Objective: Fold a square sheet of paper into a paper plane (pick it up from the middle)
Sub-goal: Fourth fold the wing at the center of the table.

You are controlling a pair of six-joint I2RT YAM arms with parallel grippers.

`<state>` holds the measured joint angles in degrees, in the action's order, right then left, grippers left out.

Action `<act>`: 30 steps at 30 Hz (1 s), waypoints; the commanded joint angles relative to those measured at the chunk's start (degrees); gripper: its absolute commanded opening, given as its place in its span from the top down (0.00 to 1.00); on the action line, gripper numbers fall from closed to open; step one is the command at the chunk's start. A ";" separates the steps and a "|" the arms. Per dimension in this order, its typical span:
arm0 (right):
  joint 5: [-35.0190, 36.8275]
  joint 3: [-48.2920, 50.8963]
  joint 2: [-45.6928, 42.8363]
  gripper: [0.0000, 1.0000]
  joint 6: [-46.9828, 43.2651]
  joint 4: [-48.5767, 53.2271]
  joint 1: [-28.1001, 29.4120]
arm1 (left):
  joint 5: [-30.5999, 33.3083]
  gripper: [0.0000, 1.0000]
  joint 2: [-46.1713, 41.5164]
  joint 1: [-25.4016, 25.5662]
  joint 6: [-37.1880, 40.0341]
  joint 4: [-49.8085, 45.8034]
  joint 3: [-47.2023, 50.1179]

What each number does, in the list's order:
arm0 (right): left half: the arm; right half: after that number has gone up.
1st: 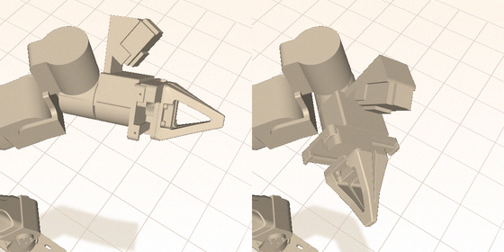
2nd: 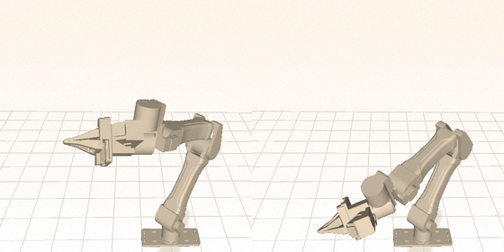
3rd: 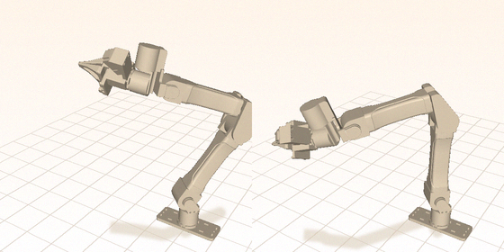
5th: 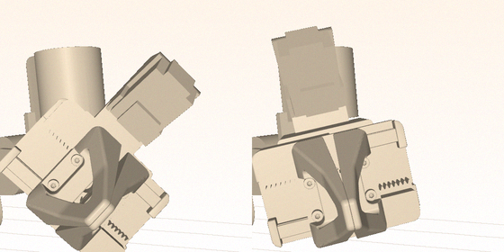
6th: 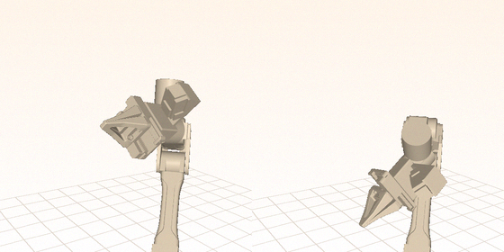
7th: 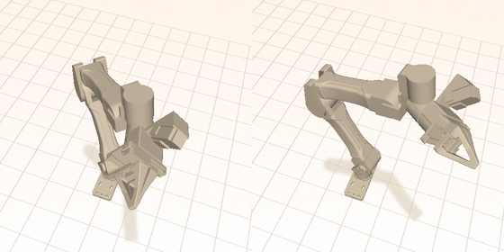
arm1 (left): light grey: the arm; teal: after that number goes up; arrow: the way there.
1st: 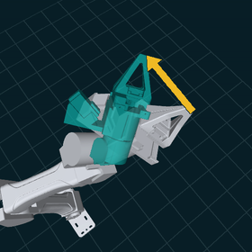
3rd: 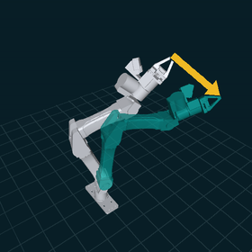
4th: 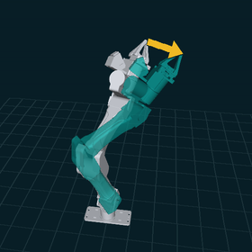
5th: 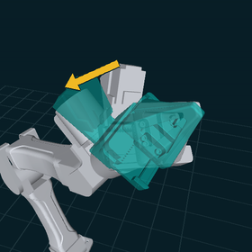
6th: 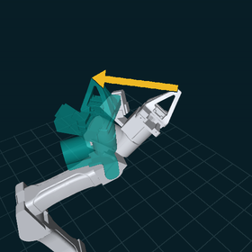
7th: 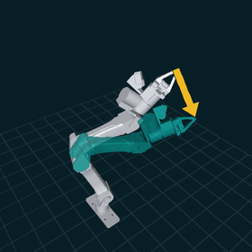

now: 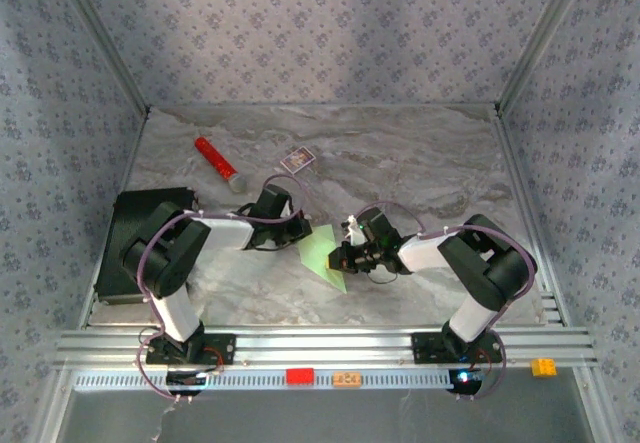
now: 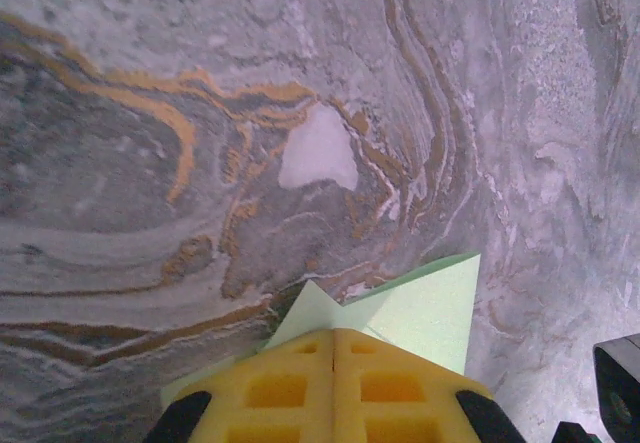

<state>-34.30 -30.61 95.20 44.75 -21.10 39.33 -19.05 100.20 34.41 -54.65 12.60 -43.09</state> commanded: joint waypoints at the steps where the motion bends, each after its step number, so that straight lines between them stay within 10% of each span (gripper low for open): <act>1: 1.55 3.10 2.61 1.00 -0.80 8.45 -0.01 | 3.45 0.96 0.98 -2.85 2.51 -2.66 -0.59; 17: 0.38 1.88 2.82 1.00 -2.29 9.94 -0.71 | 2.25 0.94 -6.55 -4.73 3.11 -4.83 -0.81; 30: 0.56 1.17 1.84 1.00 -2.13 11.00 -1.01 | -4.87 0.94 -2.06 4.89 3.32 -0.81 -2.54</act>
<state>-36.27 -31.03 95.31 43.90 -19.38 38.59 -20.93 95.48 38.20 -51.88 10.52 -44.16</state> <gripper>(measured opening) 0.066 0.067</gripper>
